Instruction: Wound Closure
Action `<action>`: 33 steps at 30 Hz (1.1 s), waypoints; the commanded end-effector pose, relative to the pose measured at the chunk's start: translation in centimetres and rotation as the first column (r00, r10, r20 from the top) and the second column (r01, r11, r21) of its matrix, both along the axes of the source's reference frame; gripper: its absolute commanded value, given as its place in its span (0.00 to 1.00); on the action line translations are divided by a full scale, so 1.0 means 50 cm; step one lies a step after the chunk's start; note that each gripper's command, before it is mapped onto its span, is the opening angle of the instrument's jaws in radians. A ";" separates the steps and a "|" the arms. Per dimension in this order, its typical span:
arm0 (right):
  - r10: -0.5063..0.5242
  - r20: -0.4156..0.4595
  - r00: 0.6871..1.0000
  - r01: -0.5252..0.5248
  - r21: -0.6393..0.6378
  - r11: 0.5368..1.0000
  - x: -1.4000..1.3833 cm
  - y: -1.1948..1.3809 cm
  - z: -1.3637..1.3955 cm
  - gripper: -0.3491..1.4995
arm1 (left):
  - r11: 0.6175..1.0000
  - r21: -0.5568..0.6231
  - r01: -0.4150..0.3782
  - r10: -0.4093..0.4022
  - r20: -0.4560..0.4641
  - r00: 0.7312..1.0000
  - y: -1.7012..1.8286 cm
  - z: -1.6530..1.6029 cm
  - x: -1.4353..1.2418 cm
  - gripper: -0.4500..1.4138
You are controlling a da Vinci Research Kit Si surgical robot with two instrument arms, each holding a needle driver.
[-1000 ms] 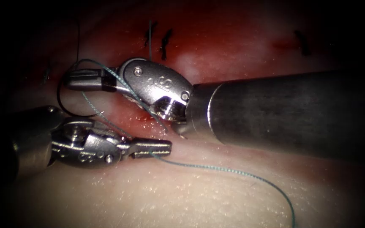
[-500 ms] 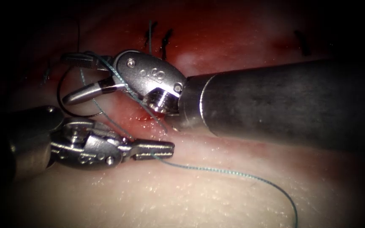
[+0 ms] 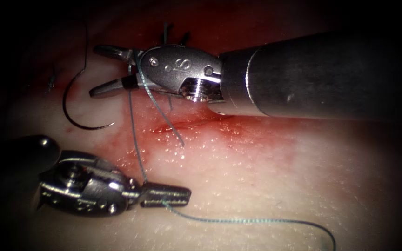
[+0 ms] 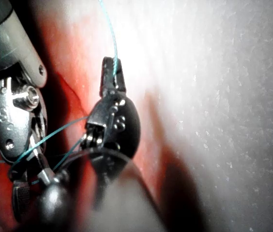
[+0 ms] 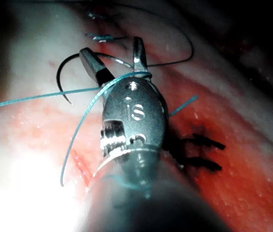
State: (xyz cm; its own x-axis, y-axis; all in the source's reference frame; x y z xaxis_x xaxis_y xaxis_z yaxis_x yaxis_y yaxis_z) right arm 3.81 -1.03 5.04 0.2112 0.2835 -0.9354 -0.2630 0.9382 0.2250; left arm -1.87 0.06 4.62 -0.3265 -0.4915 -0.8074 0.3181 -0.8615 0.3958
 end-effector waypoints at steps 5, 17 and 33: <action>-0.052 0.068 0.996 0.053 -0.008 0.999 -0.0006 -0.0034 0.0024 0.93 | 0.995 -0.102 0.002 -0.001 0.013 1.000 0.0028 -0.0044 0.0011 0.00; -0.106 0.072 0.992 0.104 0.027 0.994 -0.0066 -0.0098 0.0059 0.93 | 0.941 -0.330 0.072 -0.051 0.072 0.996 0.0084 -0.0071 0.0071 0.00; -0.177 -0.004 0.984 0.176 0.130 0.976 -0.0087 -0.0130 0.0081 0.93 | 0.915 -0.234 0.329 -0.259 0.284 0.923 0.0195 -0.0034 0.0146 0.00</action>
State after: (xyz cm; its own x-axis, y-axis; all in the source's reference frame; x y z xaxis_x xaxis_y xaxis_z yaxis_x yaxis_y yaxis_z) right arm 3.30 -1.65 5.39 0.2754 0.3621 -0.8905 -0.0947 0.9321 0.3497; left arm -1.08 1.03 4.41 -0.2935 -0.6119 -0.7345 -0.0838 -0.7489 0.6574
